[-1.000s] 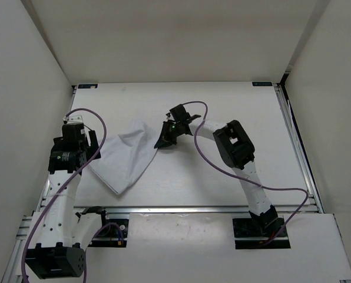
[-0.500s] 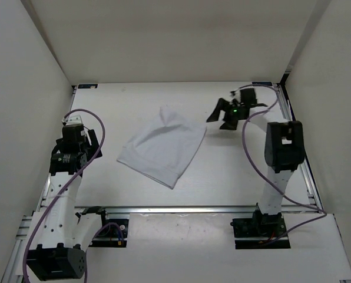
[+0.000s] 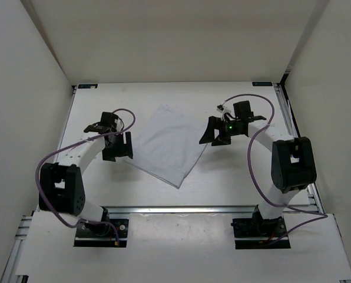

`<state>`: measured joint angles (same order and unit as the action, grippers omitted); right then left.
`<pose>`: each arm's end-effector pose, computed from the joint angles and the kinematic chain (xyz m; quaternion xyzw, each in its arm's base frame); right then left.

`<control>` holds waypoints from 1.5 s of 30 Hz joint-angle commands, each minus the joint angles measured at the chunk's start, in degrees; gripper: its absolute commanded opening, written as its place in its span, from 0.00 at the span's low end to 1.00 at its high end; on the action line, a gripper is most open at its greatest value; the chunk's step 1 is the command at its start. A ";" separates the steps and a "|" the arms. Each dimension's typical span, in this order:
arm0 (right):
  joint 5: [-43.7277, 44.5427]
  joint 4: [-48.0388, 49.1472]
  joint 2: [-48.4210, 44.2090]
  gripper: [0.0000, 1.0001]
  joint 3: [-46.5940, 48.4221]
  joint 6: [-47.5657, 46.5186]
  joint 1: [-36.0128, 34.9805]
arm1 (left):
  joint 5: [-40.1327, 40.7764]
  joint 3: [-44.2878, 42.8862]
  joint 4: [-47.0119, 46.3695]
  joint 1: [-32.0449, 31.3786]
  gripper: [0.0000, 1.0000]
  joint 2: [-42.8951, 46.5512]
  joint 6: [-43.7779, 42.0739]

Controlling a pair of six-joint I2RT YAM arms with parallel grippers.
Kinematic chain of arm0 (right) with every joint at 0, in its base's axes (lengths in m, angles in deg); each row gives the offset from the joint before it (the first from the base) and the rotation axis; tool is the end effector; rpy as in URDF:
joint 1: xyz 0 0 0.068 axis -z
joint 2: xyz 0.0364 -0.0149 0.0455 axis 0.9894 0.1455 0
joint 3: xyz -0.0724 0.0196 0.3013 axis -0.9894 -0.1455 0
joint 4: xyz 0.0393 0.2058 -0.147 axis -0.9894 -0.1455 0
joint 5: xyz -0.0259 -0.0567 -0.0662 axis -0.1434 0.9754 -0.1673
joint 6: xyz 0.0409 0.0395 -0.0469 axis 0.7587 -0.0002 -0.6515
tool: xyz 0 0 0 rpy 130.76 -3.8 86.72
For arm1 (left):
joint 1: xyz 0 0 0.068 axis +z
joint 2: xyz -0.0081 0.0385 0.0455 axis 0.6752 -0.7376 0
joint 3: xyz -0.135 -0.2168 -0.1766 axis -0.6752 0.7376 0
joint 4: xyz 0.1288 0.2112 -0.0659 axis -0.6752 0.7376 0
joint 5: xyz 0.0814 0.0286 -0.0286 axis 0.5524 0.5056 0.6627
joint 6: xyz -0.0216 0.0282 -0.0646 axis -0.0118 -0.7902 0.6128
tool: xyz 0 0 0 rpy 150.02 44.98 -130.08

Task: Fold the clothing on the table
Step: Flatten the skirt out

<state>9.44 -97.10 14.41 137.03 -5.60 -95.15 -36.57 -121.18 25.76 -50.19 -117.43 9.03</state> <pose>0.3474 0.1235 0.2258 -0.1120 0.8968 0.3750 0.2063 0.2606 -0.0369 0.2351 -0.0644 0.9834 -0.0465 0.1633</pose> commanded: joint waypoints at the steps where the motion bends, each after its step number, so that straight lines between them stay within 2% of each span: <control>1: -4.30 0.30 -1.18 1.00 0.29 -3.53 3.31 | -5.28 -3.66 -3.43 -0.89 0.87 -2.25 -0.53; 11: -3.87 0.57 -5.05 0.99 -1.56 -4.23 5.87 | -6.61 -10.78 -9.07 -0.89 0.84 -16.05 -0.61; 13: -3.87 0.57 -5.40 0.99 -1.74 -3.97 6.57 | -7.75 -10.79 -10.11 -1.32 0.77 -17.99 -0.96; 14: -4.21 0.91 -5.57 0.99 -1.65 -3.27 7.27 | -8.10 -10.18 -10.65 -1.76 0.70 -18.87 -0.44; 21: -3.70 -0.22 -7.33 1.00 -3.14 -3.88 9.92 | -8.54 -4.91 -14.43 -3.26 0.66 -20.73 0.88; 22: -3.86 0.03 -7.42 0.99 -3.06 -3.62 10.52 | -8.89 -4.55 -14.78 -3.17 0.61 -20.81 1.23; 23: -4.04 0.30 -7.59 0.99 -3.14 -3.79 10.79 | -9.16 -3.59 -14.69 -3.09 0.51 -20.64 1.58; 24: -4.04 0.13 -7.77 0.99 -3.49 -3.53 10.71 | -10.12 -3.15 -15.13 -2.74 0.33 -20.11 2.11; 25: -4.30 0.21 -7.77 0.99 -3.41 -3.70 11.40 | -10.82 -2.97 -15.13 -2.47 0.20 -20.02 2.55; 26: -4.31 0.30 -7.51 0.99 -3.41 -3.53 11.41 | -11.79 -2.10 -15.05 -2.21 0.00 -19.59 3.68; 29: -4.31 -0.14 -7.16 1.00 -3.32 -4.14 11.24 | -14.60 1.77 -17.49 -1.59 0.00 -16.16 8.42; 31: -3.70 -1.01 -6.28 0.99 -3.23 -5.19 10.88 | -15.48 5.19 -19.42 -3.34 0.00 -11.78 11.50; 34: -2.02 -1.11 -6.01 0.99 -3.76 -4.94 11.14 | -15.74 10.72 -23.04 -6.76 0.00 -5.02 20.53; 38: -4.04 -0.57 -3.65 1.00 -2.63 -2.30 14.73 | -16.63 15.49 -30.50 -13.27 0.16 1.07 29.79; 40: -3.70 -1.54 -2.68 1.00 -1.40 -2.91 16.50 | -16.02 14.36 -29.29 -13.64 0.36 2.30 29.54; 41: -3.34 -2.85 -2.33 0.99 -0.69 -2.91 16.85 | -15.67 13.30 -28.59 -12.93 0.62 2.74 28.14; 42: -3.16 -4.17 -2.50 0.99 -1.03 -2.91 17.38 | -15.58 12.77 -27.88 -12.41 0.98 2.92 26.65; 45: -5.18 -7.07 -5.03 0.99 -4.27 -4.23 17.04 | -14.88 11.89 -27.88 -9.68 0.98 5.46 22.87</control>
<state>6.45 -100.20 11.52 134.05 -8.82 -77.56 -52.06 -107.21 -0.25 -62.09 -115.39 33.99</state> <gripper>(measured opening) 0.995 0.972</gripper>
